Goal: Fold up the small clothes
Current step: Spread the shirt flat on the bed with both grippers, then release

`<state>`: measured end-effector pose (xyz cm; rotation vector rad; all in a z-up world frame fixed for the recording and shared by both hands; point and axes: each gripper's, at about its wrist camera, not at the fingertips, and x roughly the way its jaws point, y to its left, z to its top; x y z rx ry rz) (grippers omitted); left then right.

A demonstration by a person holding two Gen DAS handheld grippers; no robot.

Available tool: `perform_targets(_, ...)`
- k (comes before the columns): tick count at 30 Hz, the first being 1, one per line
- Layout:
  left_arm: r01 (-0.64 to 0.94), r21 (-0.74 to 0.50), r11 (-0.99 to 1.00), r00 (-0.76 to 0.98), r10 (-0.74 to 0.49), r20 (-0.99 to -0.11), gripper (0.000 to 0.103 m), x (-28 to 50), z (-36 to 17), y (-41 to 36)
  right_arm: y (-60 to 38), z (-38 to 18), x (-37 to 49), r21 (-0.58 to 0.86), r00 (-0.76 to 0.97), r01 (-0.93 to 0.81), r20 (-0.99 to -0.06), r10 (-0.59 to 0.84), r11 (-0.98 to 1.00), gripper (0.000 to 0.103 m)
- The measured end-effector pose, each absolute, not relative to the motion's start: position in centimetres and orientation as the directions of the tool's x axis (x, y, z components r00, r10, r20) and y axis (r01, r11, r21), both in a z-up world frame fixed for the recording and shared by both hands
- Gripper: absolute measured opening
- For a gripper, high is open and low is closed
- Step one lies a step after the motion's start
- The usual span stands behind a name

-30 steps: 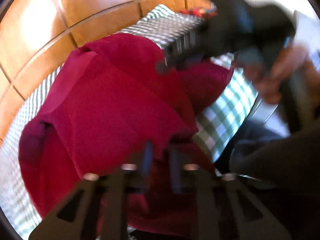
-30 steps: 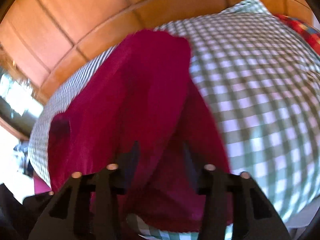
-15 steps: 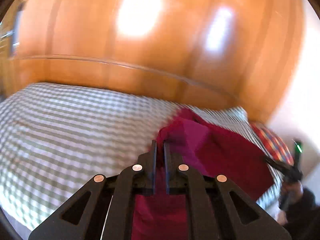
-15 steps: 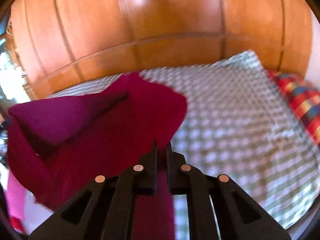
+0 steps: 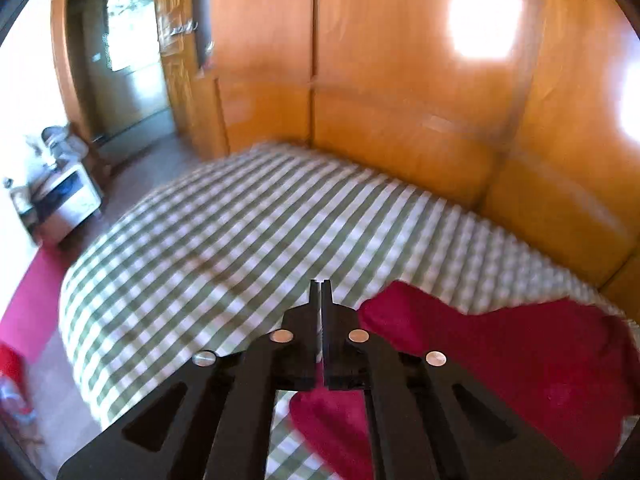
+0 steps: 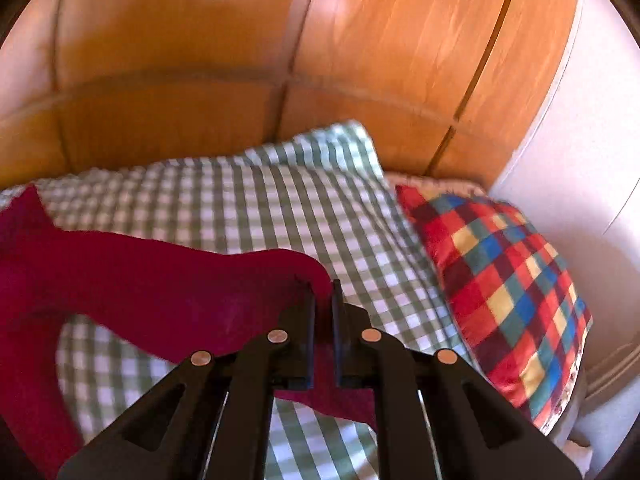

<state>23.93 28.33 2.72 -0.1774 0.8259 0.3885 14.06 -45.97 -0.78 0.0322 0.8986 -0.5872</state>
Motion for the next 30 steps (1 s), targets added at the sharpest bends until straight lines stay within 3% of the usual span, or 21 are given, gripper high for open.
perform_targets(2,-0.378,-0.026,0.926,0.586,0.217,-0.781,0.0,24.3,1.1,29.0,-46.1,-1.9,14.3,-0.204,0.467,0.499,-0.756,-0.459,0.842,0.015)
perform_targets(3,-0.379,-0.027,0.925,0.581,0.215,-0.785,0.003,23.8,0.7,29.0,-45.8,-1.8,14.1,-0.199,0.474,0.499,-0.752,-0.458,0.843,0.032)
perform_targets(4,-0.37,-0.051,0.928,0.589,0.192,-0.785,0.015,22.8,0.2,29.0,-45.3,-1.8,13.4,-0.184,0.492,0.496,-0.746,-0.449,0.849,0.049)
perform_targets(5,-0.353,-0.073,0.933,0.602,0.167,-0.781,0.031,22.0,-0.1,28.9,-44.6,-1.5,12.5,-0.171,0.511,0.488,-0.74,-0.438,0.856,0.055)
perform_targets(6,-0.311,-0.1,0.945,0.628,0.125,-0.768,0.038,20.6,-0.3,28.5,-43.7,-1.3,11.5,-0.159,0.53,0.47,-0.736,-0.421,0.869,0.063)
perform_targets(8,-0.237,-0.119,0.964,0.655,0.068,-0.753,0.055,18.3,-0.5,26.9,-41.6,-1.3,9.8,-0.12,0.56,0.415,-0.748,-0.357,0.902,0.068)
perform_targets(13,0.007,-0.28,0.96,0.611,-0.226,-0.759,0.057,10.7,-3.4,22.4,-36.1,-4.1,3.7,0.182,0.531,0.171,-0.845,0.065,0.968,0.074)
perform_targets(15,0.068,-0.319,0.945,0.573,-0.299,-0.763,0.057,8.4,-4.5,20.9,-33.6,-5.7,1.8,0.24,0.476,0.098,-0.863,0.166,0.966,0.074)
perform_targets(17,0.121,-0.358,0.926,0.519,-0.367,-0.772,0.057,5.9,-5.9,19.0,-31.4,-7.1,0.3,0.253,0.428,0.047,-0.879,0.209,0.966,0.074)
perform_targets(19,0.166,-0.371,0.914,0.472,-0.404,-0.783,0.057,4.0,-7.0,17.1,-29.3,-7.4,-1.1,0.198,0.434,-0.001,-0.883,0.179,0.98,0.064)
perform_targets(23,0.232,-0.353,0.906,0.414,-0.42,-0.808,0.055,2.3,-8.5,13.7,-27.7,-6.6,-2.4,0.215,0.442,-0.062,-0.87,0.22,0.975,0.007)
perform_targets(24,0.249,-0.329,0.911,0.404,-0.406,-0.82,0.05,2.0,-8.9,12.7,-27.5,-6.5,-2.7,0.202,0.448,-0.069,-0.869,0.211,0.977,0.007)
perform_targets(26,0.27,-0.254,0.929,0.418,-0.35,-0.839,0.027,2.0,-9.1,11.6,-27.4,-6.0,-3.7,0.192,0.449,-0.086,-0.868,0.21,0.978,0.006)
perform_targets(28,0.247,-0.287,0.926,0.414,-0.368,-0.832,0.012,2.3,-9.1,12.0,-27.8,-5.4,-5.4,0.189,0.457,-0.096,-0.864,0.212,0.977,0.006)
perform_targets(30,0.236,-0.304,0.923,0.417,-0.379,-0.826,0.011,2.2,-9.0,12.5,-28.4,-4.9,-7.3,0.181,0.451,-0.105,-0.868,0.209,0.978,0.005)
